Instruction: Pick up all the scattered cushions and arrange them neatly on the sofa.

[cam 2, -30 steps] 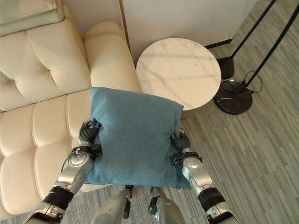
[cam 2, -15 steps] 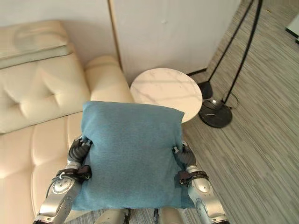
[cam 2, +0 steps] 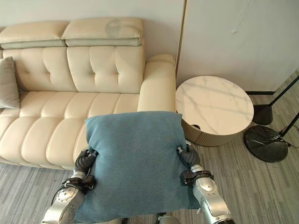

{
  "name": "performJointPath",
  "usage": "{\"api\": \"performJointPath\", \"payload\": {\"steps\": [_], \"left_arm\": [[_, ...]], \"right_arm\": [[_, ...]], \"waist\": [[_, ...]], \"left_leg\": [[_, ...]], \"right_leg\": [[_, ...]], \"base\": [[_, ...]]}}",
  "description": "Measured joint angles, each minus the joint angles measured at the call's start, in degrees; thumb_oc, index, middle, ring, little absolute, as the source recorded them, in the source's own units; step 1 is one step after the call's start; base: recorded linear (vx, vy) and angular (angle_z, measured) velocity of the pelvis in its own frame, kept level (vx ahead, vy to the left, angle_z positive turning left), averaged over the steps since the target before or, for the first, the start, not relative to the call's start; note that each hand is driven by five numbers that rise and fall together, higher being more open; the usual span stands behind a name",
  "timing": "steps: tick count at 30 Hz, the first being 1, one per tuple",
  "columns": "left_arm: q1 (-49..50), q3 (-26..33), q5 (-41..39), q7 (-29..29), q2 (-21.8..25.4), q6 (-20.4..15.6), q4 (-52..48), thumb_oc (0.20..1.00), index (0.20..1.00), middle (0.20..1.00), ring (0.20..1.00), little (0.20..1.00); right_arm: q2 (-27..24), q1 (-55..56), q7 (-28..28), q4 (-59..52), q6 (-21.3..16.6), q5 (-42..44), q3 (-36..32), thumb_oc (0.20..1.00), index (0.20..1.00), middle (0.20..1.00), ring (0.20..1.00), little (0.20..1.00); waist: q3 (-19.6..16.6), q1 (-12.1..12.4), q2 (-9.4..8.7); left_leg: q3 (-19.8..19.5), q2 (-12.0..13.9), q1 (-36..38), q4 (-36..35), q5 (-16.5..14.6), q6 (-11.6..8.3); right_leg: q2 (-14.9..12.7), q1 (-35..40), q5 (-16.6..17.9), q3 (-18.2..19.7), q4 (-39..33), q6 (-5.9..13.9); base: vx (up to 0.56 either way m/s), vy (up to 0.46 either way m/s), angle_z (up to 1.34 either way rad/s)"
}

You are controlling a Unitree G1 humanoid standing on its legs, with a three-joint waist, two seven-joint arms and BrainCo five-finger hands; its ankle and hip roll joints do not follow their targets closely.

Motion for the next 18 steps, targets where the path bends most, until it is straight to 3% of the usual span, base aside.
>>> {"api": "performJointPath", "payload": {"steps": [2,5,10,13,16,18], "left_arm": [[-1.8,-1.2,0.1,-0.3,-1.1,-0.6,-0.9,0.200,0.200,0.200,0.200,0.200],[-1.0,-0.8,0.2,-0.3,0.8,-0.5,-0.4,0.200,0.200,0.200,0.200,0.200],[2.3,0.5,0.2,-0.9,2.7,-0.1,-0.1,0.200,0.200,0.200,0.200,0.200],[2.8,1.7,0.2,-1.8,3.0,0.0,-0.2,0.200,0.200,0.200,0.200,0.200],[2.8,2.5,0.3,-2.2,4.0,0.2,-0.1,0.200,0.200,0.200,0.200,0.200],[3.3,2.7,0.9,-2.2,4.4,0.5,0.0,0.200,0.200,0.200,0.200,0.200]], "right_arm": [[-0.9,-1.0,-0.7,-0.1,-0.1,0.0,-1.8,0.200,0.200,0.200,0.200,0.200],[1.8,-0.3,-0.7,0.4,-0.1,0.0,-1.3,0.200,0.200,0.200,0.200,0.200],[2.0,1.5,-0.3,0.4,0.2,0.0,1.4,0.200,0.200,0.200,0.200,0.200],[2.5,1.7,0.5,0.4,0.4,0.0,1.7,0.200,0.200,0.200,0.200,0.200],[4.2,1.8,0.9,0.4,0.5,-0.3,1.6,0.200,0.200,0.200,0.200,0.200],[4.3,2.2,1.2,0.4,0.6,-0.3,1.9,0.200,0.200,0.200,0.200,0.200]], "waist": [[-0.6,0.3,2.26],[-0.4,1.7,-0.58],[-0.4,2.2,-1.26],[-0.6,2.3,-2.16],[-0.5,2.3,-3.67],[-0.4,2.1,-3.67]], "left_leg": [[-1.6,-1.0,3.4,-5.4,1.9,2.83],[-2.2,-2.5,3.0,-6.0,1.9,2.87],[-2.7,-6.5,2.6,-6.1,1.0,6.43],[-3.2,-8.9,1.6,-6.0,0.8,8.10],[-3.4,-10.9,0.6,-5.8,1.6,10.62],[-4.1,-11.2,0.9,-5.7,0.7,11.49]], "right_leg": [[2.0,-2.4,2.2,-1.5,-0.5,0.91],[0.9,-3.8,3.9,-1.0,-0.1,1.87],[-3.0,-3.9,6.0,0.0,-0.5,4.63],[-5.3,-5.0,6.7,0.4,0.0,5.31],[-7.7,-7.8,7.5,1.8,3.9,6.72],[-8.4,-10.1,7.0,4.8,9.8,7.80]], "base": [[0.04,0.109,0.65],[0.05,0.136,-0.07],[0.03,0.193,0.06],[0.03,0.219,0.06],[0.07,0.162,0.08],[0.14,0.126,0.09]]}}
